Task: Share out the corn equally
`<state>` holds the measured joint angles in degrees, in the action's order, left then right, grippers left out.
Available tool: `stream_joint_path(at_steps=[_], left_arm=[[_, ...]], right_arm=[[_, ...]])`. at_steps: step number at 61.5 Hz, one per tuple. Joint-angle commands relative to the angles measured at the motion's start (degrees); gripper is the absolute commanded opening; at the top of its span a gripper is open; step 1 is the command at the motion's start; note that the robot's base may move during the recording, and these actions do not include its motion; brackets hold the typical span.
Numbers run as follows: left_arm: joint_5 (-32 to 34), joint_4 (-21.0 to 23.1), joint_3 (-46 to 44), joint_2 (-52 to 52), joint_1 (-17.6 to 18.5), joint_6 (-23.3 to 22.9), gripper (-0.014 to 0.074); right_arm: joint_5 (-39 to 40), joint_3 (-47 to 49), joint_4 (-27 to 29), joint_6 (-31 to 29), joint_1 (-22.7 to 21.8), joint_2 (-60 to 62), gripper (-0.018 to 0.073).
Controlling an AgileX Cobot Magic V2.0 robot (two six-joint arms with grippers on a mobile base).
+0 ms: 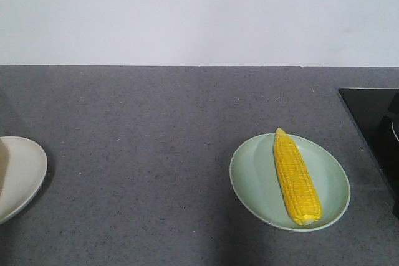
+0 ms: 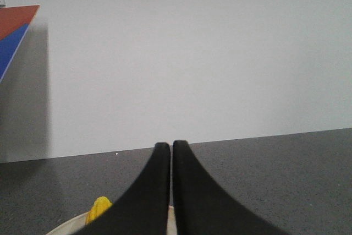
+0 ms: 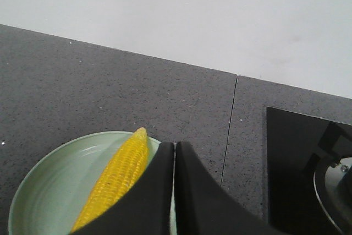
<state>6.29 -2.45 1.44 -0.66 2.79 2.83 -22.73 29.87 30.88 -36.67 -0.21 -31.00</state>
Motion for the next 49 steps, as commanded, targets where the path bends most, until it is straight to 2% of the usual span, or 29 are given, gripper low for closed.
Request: stream_joint_path(at_steps=[1, 16, 28, 33, 44, 49], left_arm=[[4.26, 0.52, 0.67, -0.84, 0.05, -0.01, -0.0007], [4.26, 0.52, 0.67, -0.84, 0.05, -0.01, -0.0007], [4.20, 0.52, 0.67, -0.84, 0.05, -0.02, -0.0007], [4.20, 0.52, 0.67, -0.84, 0.05, -0.02, -0.0007], [4.20, 0.52, 0.67, -0.84, 0.05, -0.02, -0.0007], [4.20, 0.52, 0.67, -0.84, 0.05, -0.02, -0.0007]], right_arm=[[3.55, 1.48, 0.82, -0.35, -0.29, -0.05, -0.0010], [3.55, 1.48, 0.82, -0.35, -0.29, -0.05, -0.0010], [4.28, 1.42, -1.29, 0.33, -0.29, -0.05, -0.0010], [5.38, 0.35, -5.57, 4.08, -0.29, 0.35, -0.0010], [13.57, -5.60, -17.46, 21.18, -0.29, 4.74, -0.0010], [16.32, -8.62, -22.94, 26.96, -0.29, 7.57, -0.0010]])
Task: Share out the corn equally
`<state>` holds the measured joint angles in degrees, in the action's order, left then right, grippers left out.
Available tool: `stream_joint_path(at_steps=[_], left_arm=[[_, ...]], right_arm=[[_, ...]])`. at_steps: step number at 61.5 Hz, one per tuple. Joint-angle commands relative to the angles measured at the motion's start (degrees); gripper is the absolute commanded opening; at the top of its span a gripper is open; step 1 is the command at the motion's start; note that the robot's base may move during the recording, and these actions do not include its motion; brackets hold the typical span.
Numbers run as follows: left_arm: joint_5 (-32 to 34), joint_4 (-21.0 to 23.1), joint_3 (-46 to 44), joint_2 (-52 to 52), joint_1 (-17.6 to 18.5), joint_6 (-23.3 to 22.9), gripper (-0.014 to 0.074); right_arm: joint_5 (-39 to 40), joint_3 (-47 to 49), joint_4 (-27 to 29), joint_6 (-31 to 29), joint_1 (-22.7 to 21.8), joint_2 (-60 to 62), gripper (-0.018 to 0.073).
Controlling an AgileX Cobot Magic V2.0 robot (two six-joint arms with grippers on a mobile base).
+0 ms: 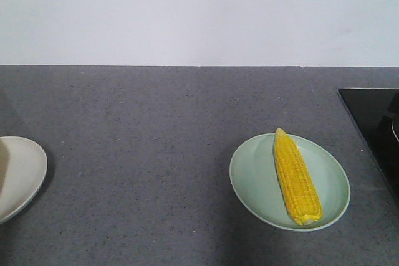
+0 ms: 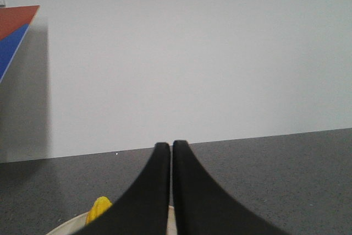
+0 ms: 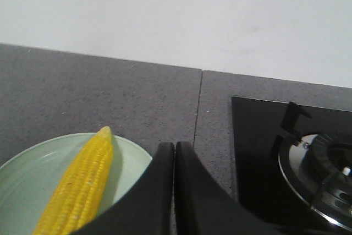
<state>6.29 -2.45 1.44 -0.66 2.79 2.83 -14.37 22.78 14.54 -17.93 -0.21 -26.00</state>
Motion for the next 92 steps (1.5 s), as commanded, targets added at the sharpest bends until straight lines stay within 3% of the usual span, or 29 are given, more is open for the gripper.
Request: stream_joint_path(at_steps=[1, 12, 26, 42, 92], left_arm=[[4.20, 0.52, 0.67, -0.84, 0.05, -0.02, -0.0007], [4.20, 0.52, 0.67, -0.84, 0.05, -0.02, -0.0007], [4.20, 0.52, 0.67, -0.84, 0.05, -0.02, -0.0007], [4.20, 0.52, 0.67, -0.84, 0.05, -0.02, -0.0007], [4.20, 0.52, 0.67, -0.84, 0.05, -0.02, -0.0007]], right_arm=[[8.50, -2.14, -7.49, 9.19, -0.29, 3.18, -0.0010], [9.14, -8.84, -14.54, 15.98, -0.29, 9.93, -0.0010], [9.72, -16.88, -15.10, 16.91, -0.29, 18.48, -0.0010], [15.84, -25.12, -14.85, 17.06, -0.29, 26.61, -0.0010], [14.37, -25.04, -14.20, 16.93, -0.35, 26.97, -0.0010]])
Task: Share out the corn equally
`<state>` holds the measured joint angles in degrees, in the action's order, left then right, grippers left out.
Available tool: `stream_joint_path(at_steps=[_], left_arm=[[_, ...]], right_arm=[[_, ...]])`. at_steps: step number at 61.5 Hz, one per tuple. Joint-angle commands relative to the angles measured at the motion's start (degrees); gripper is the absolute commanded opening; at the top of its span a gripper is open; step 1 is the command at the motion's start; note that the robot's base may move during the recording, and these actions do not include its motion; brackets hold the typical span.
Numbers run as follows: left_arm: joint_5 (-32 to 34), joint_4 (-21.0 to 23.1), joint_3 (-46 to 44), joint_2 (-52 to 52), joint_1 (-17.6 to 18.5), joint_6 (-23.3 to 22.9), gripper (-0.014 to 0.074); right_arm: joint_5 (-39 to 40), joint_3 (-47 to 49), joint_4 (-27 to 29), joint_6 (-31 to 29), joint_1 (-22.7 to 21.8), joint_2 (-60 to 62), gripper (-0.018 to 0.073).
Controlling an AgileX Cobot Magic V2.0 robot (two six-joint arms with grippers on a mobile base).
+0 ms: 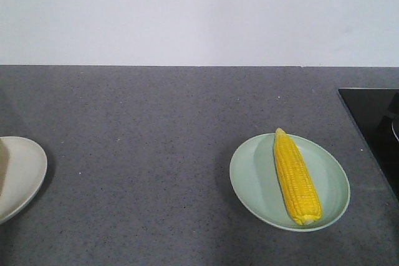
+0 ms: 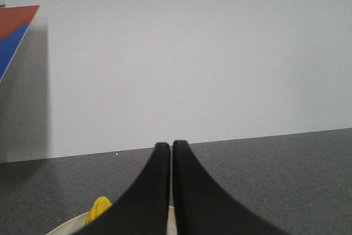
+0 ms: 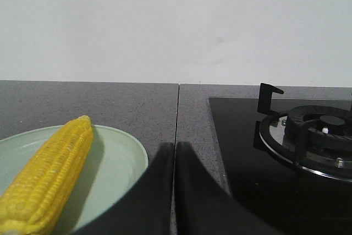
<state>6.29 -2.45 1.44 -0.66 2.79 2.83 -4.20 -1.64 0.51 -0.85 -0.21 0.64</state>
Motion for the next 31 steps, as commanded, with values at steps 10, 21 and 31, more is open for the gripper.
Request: stream_joint_path(at_steps=[10, 21, 31], left_arm=[[4.20, 0.52, 0.67, -0.84, 0.05, -0.02, -0.0007], [4.20, 0.52, 0.67, -0.84, 0.05, -0.02, -0.0007], [4.20, 0.52, 0.67, -0.84, 0.05, -0.02, -0.0007]], right_arm=[[4.20, -0.62, -0.17, -0.15, -0.35, 0.33, -0.0010], [4.20, -0.62, -0.17, -0.15, -0.35, 0.33, -0.0010], [4.20, -0.62, -0.17, -0.15, -0.35, 0.33, -0.0010]])
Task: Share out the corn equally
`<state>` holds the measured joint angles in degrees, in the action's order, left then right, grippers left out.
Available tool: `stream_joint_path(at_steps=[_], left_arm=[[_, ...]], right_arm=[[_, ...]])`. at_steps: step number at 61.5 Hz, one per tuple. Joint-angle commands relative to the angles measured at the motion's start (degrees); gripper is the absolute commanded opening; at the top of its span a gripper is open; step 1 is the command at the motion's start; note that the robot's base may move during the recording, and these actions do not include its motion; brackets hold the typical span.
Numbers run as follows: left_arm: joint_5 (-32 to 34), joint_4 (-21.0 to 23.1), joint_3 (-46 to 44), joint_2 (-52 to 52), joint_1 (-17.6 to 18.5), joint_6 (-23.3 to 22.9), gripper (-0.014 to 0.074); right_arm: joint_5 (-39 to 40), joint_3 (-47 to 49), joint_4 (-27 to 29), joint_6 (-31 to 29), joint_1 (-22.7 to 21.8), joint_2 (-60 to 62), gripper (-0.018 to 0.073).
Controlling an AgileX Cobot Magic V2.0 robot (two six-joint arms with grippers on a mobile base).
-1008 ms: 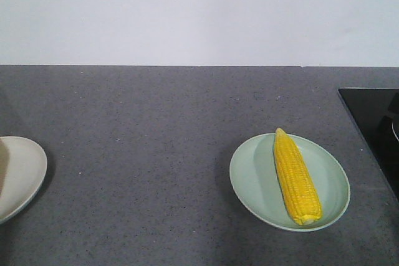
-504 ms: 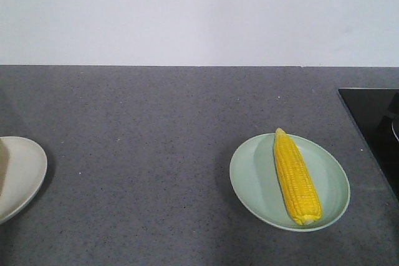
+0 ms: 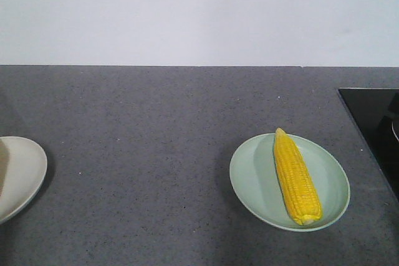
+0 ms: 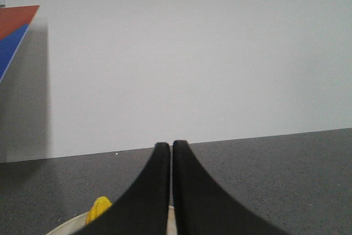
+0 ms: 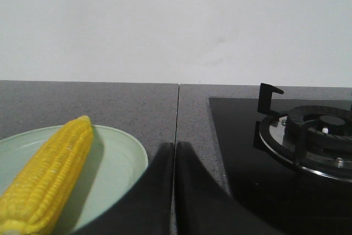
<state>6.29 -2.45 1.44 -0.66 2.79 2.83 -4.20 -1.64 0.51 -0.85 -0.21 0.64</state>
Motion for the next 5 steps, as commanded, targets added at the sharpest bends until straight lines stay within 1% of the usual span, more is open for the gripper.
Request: stream_joint_path(at_steps=[1, 5], left_arm=[[4.20, 0.52, 0.67, -0.84, 0.05, -0.02, -0.0007], [4.20, 0.52, 0.67, -0.84, 0.05, -0.02, -0.0007]], right_arm=[[4.20, -0.62, -0.17, -0.15, -0.35, 0.33, -0.0010], [4.20, -0.62, -0.17, -0.15, -0.35, 0.33, -0.0010]])
